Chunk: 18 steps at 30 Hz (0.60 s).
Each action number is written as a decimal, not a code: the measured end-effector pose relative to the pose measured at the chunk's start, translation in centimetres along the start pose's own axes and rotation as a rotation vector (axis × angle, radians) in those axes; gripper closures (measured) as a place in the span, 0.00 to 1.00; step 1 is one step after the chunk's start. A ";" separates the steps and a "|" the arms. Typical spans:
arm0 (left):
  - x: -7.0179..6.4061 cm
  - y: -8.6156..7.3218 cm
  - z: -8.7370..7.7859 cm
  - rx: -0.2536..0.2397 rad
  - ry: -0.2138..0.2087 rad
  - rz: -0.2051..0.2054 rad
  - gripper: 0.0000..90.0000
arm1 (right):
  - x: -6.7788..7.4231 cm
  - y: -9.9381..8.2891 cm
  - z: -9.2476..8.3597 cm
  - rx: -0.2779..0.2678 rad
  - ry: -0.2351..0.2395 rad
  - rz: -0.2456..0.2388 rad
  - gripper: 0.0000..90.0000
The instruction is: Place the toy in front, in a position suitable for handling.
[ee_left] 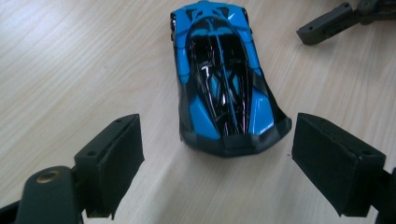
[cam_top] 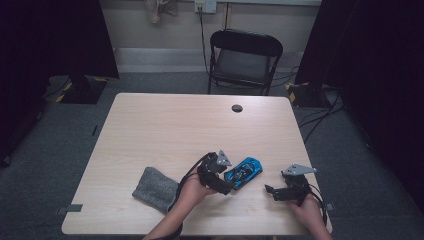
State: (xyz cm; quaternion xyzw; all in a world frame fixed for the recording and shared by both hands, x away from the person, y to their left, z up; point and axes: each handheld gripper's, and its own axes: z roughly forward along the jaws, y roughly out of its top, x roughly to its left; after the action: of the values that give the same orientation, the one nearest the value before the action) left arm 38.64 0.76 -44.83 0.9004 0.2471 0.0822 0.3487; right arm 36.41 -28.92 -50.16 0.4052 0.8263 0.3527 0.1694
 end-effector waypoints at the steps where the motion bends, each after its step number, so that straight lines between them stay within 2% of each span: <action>1: -0.1 0.4 0.3 0.002 0.014 0.004 0.18 | 0.0 0.0 0.0 0.000 0.000 0.000 0.11; 15: -0.2 1.5 2.7 0.008 0.032 -0.008 0.18 | 0.0 0.0 0.0 0.000 0.001 0.000 0.11; 18: -0.4 1.8 3.1 0.013 0.042 0.004 0.18 | 0.0 0.0 0.0 0.000 0.001 0.000 0.11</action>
State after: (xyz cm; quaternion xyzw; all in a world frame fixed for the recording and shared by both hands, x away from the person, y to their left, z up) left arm 40.03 -2.43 -45.92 0.9011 0.2532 0.1002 0.3374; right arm 36.41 -28.92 -50.17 0.4049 0.8265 0.3527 0.1690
